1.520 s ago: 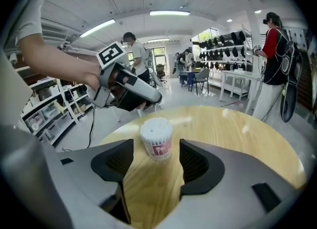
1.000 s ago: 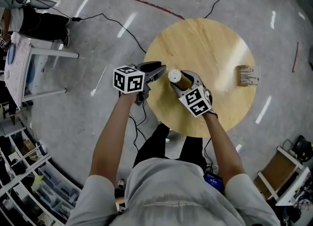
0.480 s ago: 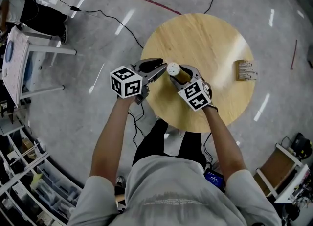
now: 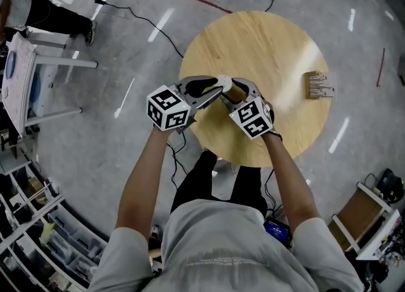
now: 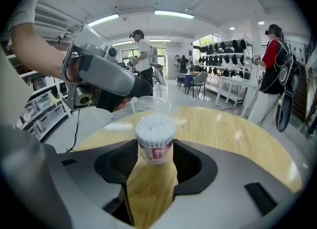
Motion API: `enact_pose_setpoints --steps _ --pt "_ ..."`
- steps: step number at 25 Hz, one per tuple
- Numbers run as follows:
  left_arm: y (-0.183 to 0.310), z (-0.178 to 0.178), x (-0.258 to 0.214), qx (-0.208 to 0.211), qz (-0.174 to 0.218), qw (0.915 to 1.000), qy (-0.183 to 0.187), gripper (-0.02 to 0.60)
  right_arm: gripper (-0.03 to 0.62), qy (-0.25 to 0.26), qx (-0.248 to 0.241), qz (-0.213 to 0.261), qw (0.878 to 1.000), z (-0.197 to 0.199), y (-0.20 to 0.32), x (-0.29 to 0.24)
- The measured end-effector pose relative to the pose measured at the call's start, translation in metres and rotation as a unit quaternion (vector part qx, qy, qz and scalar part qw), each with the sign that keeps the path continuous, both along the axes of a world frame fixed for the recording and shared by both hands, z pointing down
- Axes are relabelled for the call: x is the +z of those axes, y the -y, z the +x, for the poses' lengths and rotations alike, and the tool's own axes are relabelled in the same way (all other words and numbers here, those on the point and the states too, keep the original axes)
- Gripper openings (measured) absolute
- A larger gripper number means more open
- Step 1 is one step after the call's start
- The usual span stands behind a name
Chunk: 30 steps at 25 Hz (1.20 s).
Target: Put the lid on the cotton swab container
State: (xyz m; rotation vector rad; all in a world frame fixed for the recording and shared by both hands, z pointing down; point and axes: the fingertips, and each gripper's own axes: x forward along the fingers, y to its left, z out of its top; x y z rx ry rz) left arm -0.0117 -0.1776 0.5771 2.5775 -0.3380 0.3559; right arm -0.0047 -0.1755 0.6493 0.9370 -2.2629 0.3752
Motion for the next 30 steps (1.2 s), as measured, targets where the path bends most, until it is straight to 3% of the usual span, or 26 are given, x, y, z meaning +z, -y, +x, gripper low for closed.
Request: enact_pose_setpoints --steps 24,30 --pt "-0.010 0.008 0.020 0.002 -0.020 0.9996 0.020 0.090 0.247 0.003 0.013 0.008 1.000 0.001 0.001 0.005" --pt "-0.012 0.007 0.029 0.015 0.005 0.9977 0.066 0.061 0.245 0.004 0.015 0.007 1.000 0.001 0.001 0.007"
